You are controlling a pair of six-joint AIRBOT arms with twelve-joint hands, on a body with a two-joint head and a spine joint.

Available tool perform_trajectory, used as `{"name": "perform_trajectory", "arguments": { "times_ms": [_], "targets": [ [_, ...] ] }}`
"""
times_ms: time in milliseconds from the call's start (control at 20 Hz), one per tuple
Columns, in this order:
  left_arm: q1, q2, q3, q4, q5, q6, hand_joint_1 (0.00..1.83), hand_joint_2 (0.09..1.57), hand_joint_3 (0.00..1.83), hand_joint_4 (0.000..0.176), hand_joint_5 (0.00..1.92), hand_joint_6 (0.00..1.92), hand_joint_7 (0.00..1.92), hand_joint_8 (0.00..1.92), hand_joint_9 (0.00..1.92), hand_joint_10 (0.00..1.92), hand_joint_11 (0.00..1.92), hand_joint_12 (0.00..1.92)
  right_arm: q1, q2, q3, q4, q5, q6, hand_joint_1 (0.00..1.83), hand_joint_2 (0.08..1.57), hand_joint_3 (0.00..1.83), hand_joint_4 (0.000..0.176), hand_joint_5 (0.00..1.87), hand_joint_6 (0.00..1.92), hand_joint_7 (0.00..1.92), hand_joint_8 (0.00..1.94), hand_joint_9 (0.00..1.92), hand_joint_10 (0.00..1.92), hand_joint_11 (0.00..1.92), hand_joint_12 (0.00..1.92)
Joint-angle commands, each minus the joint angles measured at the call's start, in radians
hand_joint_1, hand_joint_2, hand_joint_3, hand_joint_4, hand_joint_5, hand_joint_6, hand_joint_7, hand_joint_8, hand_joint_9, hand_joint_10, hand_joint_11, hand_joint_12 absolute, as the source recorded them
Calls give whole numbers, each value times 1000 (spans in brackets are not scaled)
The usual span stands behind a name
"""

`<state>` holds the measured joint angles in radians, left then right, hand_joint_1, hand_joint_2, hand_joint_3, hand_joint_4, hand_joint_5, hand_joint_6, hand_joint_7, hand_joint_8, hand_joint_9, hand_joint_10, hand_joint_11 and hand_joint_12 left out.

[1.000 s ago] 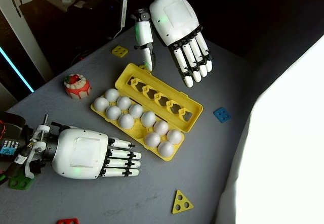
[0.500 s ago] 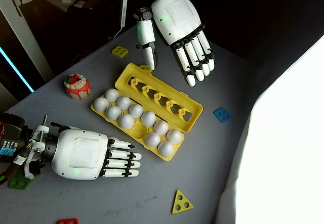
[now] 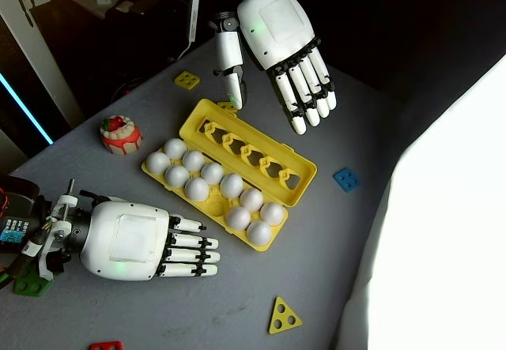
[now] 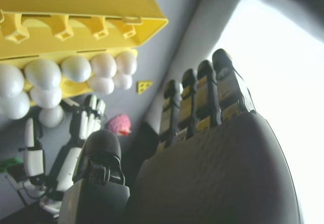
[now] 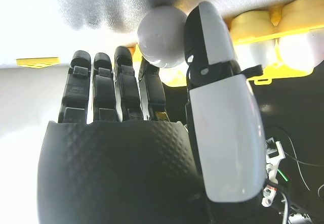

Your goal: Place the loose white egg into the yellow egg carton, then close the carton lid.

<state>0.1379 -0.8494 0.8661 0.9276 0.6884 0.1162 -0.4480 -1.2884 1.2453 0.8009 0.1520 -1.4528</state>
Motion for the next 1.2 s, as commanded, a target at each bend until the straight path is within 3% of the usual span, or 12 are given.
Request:
{"name": "perform_trajectory", "arguments": {
  "times_ms": [0,400,650,750,800,850,950,1150],
  "targets": [
    [-14,6,5,61,-33,5,0,1338,0,13,158,5,100,3,69,3,0,241,4,4,-3,-4,75,-2,1084,1245,0,0,748,1352,377,25,66,21,0,7],
    [-19,6,6,61,-33,10,0,1344,3,8,180,7,117,5,80,6,0,268,26,10,-17,-4,117,18,1075,1256,2,0,723,1388,409,17,74,22,0,0],
    [-23,7,6,58,-23,11,0,1340,0,12,157,2,100,2,68,3,0,208,55,-13,-29,-4,244,54,1063,1253,1,0,730,1378,390,4,71,19,0,0],
    [-23,8,5,55,-19,14,0,1340,0,13,151,0,106,2,72,3,0,252,66,-19,-32,-4,291,92,1072,1253,1,0,729,1374,377,0,66,16,0,0],
    [-23,8,5,53,-17,14,0,1339,0,12,148,0,106,1,72,2,0,256,66,-23,-35,-19,361,136,1083,1245,0,0,743,1352,384,4,69,16,0,0],
    [-23,8,6,46,-15,16,9,1347,2,8,167,6,108,1,71,1,0,248,59,-25,-35,-95,406,244,1067,1251,1,0,733,1370,381,2,70,16,0,0],
    [-23,8,6,33,-7,29,0,1329,0,11,149,3,96,1,61,1,0,222,53,-29,-35,-116,424,313,1073,1254,2,0,725,1383,377,3,62,12,0,0],
    [-18,8,6,18,-2,31,0,1326,0,10,146,3,108,2,76,4,0,273,42,-42,-35,-116,449,360,1063,1256,2,0,725,1383,371,4,50,6,1,2]
  ]
}}
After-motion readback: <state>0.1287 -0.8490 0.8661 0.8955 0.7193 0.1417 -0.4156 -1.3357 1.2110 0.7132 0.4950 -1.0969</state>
